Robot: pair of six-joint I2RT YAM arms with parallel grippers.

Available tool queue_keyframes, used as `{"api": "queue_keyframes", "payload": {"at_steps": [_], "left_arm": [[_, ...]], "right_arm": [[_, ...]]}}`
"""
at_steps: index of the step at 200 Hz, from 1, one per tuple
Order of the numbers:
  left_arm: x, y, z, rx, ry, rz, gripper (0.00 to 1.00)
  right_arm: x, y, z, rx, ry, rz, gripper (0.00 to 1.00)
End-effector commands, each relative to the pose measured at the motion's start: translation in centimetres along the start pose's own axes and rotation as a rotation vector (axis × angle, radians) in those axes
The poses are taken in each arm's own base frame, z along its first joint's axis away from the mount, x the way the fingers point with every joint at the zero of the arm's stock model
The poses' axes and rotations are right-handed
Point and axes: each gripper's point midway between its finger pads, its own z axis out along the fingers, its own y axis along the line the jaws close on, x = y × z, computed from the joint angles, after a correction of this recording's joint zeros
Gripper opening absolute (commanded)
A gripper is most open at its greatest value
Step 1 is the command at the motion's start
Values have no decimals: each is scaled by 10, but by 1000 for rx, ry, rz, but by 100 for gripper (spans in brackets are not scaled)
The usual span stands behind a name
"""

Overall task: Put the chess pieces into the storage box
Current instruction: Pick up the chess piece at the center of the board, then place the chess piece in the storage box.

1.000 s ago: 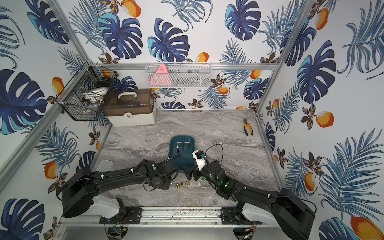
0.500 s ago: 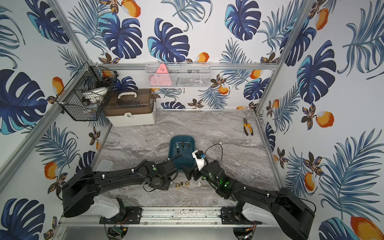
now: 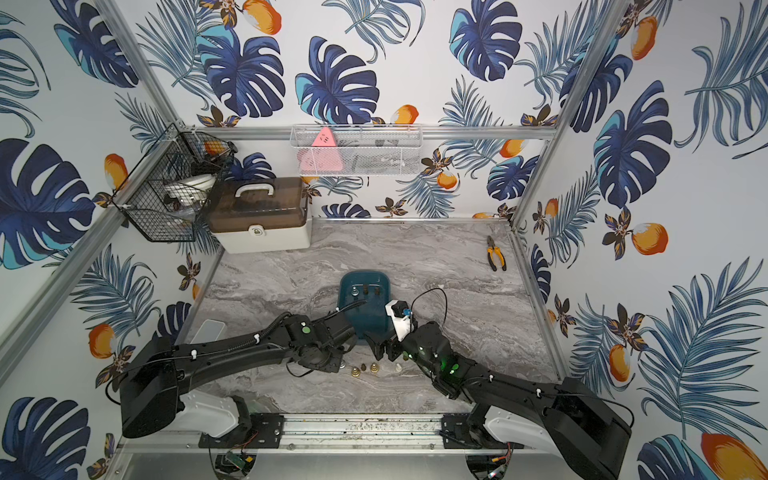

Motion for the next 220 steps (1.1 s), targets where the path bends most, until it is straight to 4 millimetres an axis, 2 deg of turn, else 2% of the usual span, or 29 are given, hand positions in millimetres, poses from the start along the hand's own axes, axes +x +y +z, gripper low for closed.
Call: {"api": "queue_keyframes", "payload": {"at_steps": [1, 24, 41, 73, 103, 132, 162, 220], "left_arm": [[-24, 13, -19, -48, -33, 23, 11], [-69, 10, -35, -31, -97, 33, 11], [-104, -2, -40, -13, -145, 62, 12], [-160, -31, -35, 20, -190, 114, 12], [-194, -56, -18, 45, -202, 146, 12], [-208, -66, 7, 41, -175, 162, 12], [-209, -67, 33, 38, -131, 159, 12], [-217, -60, 55, 6, -116, 158, 12]], "right_arm": [[-10, -10, -7, 56, -57, 13, 100], [-15, -19, -16, 104, -96, 24, 100], [-17, -24, -19, 134, -105, 24, 100], [-16, -29, -20, 164, -99, 24, 100], [-17, -30, -21, 174, -100, 25, 100], [-17, -32, -23, 185, -105, 25, 100], [-20, -34, -28, 194, -122, 28, 100], [-21, -34, -28, 191, -125, 31, 100]]}}
